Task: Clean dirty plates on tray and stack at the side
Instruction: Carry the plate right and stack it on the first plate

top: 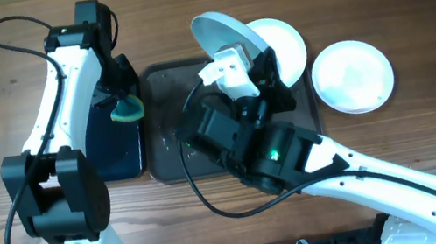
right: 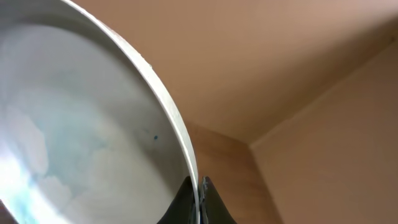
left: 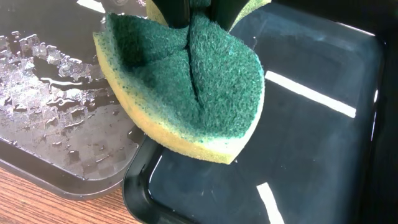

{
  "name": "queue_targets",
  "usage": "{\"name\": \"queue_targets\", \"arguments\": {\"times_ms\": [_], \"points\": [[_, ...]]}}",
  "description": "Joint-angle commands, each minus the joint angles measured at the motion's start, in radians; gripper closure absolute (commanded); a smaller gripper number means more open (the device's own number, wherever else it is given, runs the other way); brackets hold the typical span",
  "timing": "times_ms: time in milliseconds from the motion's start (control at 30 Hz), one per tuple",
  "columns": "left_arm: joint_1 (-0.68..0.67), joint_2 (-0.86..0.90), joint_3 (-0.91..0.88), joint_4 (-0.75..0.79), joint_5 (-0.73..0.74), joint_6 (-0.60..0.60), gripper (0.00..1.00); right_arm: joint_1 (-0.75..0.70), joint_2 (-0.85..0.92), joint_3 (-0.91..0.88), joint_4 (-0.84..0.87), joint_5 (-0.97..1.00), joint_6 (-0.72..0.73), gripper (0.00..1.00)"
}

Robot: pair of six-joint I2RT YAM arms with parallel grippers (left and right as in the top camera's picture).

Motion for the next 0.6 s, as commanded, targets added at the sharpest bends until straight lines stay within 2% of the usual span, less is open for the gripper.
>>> {"name": "queue_targets", "arguments": {"times_ms": [0,133,300,467,567], "points": [[0.006,-0.024,0.013,-0.002,0.010,-0.017,0.96,-0.019,-0.016,0.011,-0.027,-0.288,0.051,0.96],[0.006,-0.024,0.013,-0.005,0.010,-0.017,0.96,-0.139,-0.011,0.011,-0.100,-0.751,0.241,0.96],[0.006,-0.024,0.013,-0.005,0.010,-0.017,0.96,-0.350,-0.005,0.012,-0.121,-1.181,0.263,0.96],[0.006,-0.024,0.013,-0.005,0.010,-0.017,0.96,-0.650,-0.006,0.012,-0.114,-1.665,0.262,0.96],[0.006,-0.024,0.013,-0.008,0.010,-0.017,0.96,-0.845,-0.010,0.012,-0.152,-1.776,0.264,0.96]]}}
